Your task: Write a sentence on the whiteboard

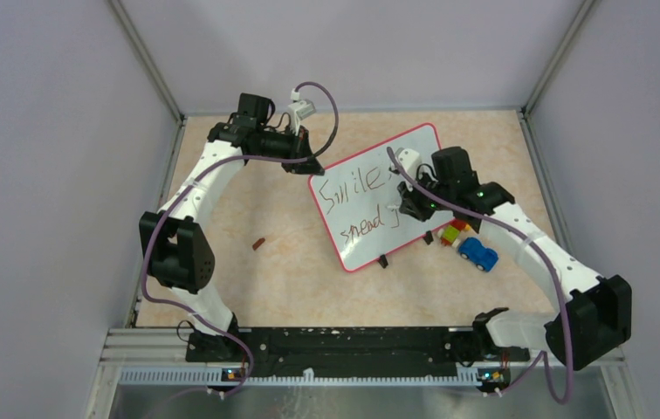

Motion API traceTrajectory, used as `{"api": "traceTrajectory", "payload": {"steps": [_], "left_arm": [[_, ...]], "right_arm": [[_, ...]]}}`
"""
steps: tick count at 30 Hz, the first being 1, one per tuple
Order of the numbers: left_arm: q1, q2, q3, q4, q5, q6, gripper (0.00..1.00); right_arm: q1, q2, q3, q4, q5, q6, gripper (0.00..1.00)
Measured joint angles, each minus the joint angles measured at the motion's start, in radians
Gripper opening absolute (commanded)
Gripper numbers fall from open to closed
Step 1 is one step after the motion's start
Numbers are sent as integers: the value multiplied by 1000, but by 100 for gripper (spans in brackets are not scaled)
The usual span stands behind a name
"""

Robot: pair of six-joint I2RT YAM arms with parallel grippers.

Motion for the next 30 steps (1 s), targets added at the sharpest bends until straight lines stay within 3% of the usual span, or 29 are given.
{"api": "traceTrajectory", "payload": {"steps": [30], "left_arm": [[0, 0, 0, 0, 1, 0, 0]], "right_arm": [[-75, -30, 6, -31, 42, -32, 0]]}}
